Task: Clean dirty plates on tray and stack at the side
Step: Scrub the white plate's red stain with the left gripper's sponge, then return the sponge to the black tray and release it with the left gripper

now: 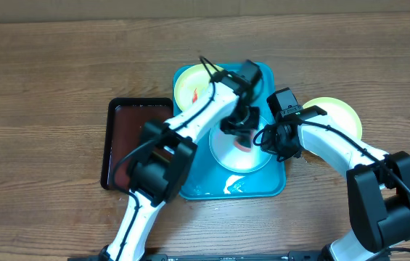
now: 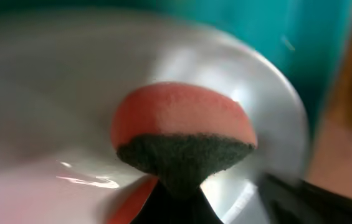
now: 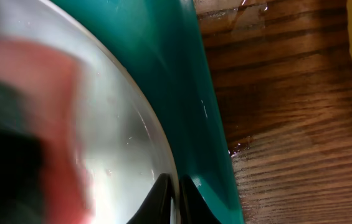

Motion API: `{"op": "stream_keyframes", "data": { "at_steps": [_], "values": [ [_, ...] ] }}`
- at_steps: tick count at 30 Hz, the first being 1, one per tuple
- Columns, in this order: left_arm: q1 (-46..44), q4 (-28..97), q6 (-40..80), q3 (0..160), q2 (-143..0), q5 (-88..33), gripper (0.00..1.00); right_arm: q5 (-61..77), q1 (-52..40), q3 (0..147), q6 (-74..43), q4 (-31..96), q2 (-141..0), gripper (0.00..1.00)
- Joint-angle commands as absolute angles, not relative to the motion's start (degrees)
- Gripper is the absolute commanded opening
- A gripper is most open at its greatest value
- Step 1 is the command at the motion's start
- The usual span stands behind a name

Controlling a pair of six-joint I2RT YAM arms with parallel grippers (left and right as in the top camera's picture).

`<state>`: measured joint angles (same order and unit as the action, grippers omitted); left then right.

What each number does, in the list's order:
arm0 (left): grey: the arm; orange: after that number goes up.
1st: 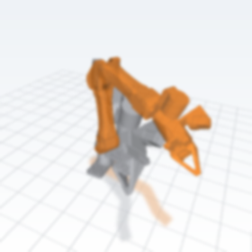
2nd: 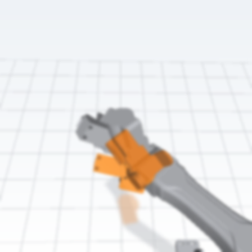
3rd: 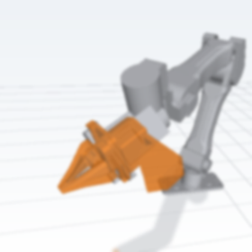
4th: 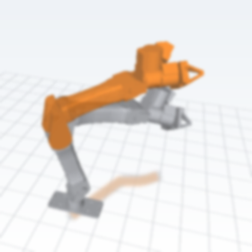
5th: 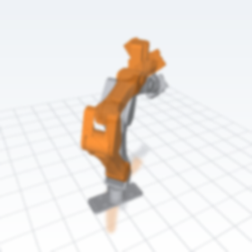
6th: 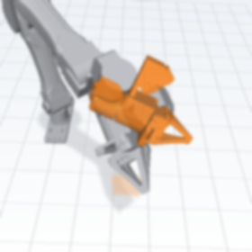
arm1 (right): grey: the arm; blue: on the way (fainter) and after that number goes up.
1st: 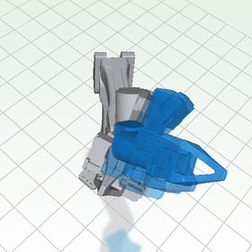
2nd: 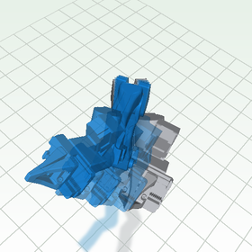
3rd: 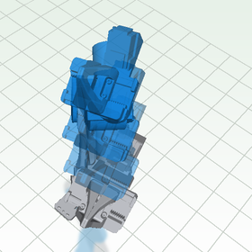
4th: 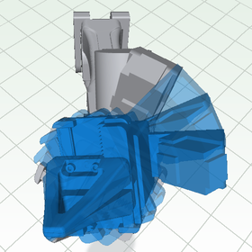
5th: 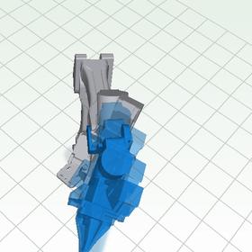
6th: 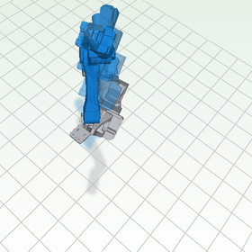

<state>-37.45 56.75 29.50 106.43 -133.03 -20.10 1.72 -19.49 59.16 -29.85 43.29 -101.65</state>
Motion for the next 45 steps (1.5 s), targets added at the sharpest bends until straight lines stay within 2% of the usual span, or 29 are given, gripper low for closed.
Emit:
{"op": "stream_keyframes", "data": {
  "at_steps": [1, 6, 17, 27, 32, 37, 41, 45],
  "values": [
    [-39.33, 57.14, 28.27, 105.51, -134.69, -26.89, 0.04, 0.03, -19.53, 59.37, -29.82, 43.68, -102.35, 0.05],
    [-36.64, 61.56, 28.56, 105.54, -134.65, -23.81, 0.04, 0.05, -19.53, 59.37, -29.82, 43.83, -102.35, 0.05],
    [-32.40, 71.96, 29.56, 105.56, -131.22, -2.61, 0.04, 0.03, -19.53, 59.37, -29.85, 43.81, -102.35, 0.05],
    [-30.52, 73.69, 26.57, 105.56, -111.50, -7.05, 0.04, 0.03, -19.53, 59.37, -29.76, 43.86, -102.35, 0.05],
    [-24.08, 78.43, 26.13, 105.54, -100.99, -0.03, 0.04, 0.03, -19.53, 59.37, -28.25, 43.83, -102.35, 0.06],
    [-15.64, 84.33, 26.39, 105.10, -98.63, 10.87, 0.04, 0.05, -19.53, 59.37, -28.10, 43.81, -102.35, 0.06],
    [-9.45, 82.04, 25.98, 98.63, -99.33, 8.80, 0.04, 0.05, -19.53, 59.37, -28.10, 43.79, -102.35, 0.06],
    [-6.81, 70.65, 21.96, 85.27, -99.39, 2.70, 0.04, 0.05, -19.53, 59.37, -28.08, 43.83, -102.35, 0.06]
  ]
}}
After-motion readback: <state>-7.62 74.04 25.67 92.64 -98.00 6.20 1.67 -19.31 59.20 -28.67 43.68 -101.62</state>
